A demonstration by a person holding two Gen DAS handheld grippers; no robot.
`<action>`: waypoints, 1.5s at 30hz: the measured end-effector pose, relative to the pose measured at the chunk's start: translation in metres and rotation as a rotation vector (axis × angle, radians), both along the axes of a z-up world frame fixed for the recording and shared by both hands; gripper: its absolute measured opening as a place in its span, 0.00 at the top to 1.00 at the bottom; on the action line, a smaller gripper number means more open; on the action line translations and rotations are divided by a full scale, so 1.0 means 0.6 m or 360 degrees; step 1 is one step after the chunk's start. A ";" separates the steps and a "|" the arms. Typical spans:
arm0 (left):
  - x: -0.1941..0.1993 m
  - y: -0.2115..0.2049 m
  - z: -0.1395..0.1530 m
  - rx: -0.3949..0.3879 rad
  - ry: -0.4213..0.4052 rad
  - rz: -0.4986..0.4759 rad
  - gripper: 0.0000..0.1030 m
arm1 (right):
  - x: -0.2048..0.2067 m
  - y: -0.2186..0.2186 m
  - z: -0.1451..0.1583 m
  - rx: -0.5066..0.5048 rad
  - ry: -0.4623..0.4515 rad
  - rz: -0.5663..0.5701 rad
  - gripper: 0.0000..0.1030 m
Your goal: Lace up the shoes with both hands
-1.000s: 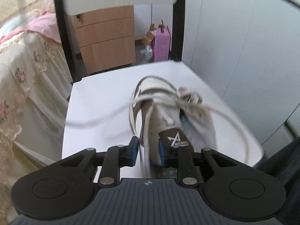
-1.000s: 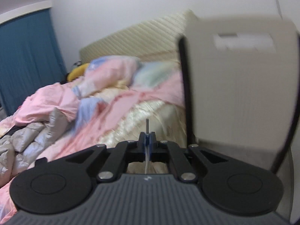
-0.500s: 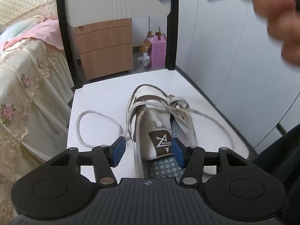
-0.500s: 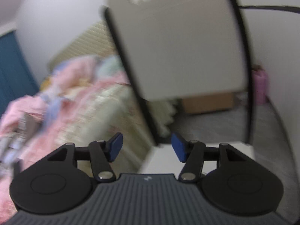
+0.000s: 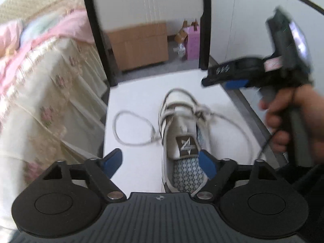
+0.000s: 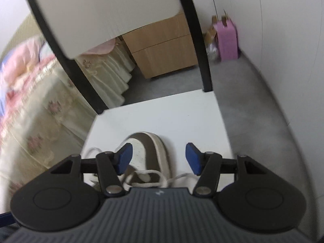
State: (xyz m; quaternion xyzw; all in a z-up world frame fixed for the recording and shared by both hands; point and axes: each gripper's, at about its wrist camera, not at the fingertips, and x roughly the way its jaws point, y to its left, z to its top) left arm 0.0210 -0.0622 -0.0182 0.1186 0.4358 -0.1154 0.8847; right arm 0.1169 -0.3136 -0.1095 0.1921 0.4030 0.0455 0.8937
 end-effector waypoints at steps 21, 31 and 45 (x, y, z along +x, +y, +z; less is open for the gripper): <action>-0.020 -0.045 0.152 -0.0129 0.0247 -0.0044 0.00 | -0.003 -0.025 0.027 -0.0003 -0.0060 -0.0061 0.39; -0.016 -0.035 0.171 -0.0206 0.0155 0.0031 0.00 | -0.002 -0.022 0.022 0.0008 -0.0045 -0.0036 0.37; 0.008 -0.041 0.091 -0.0226 -0.0001 0.0099 0.00 | 0.007 -0.032 0.003 0.0163 0.0016 -0.0062 0.37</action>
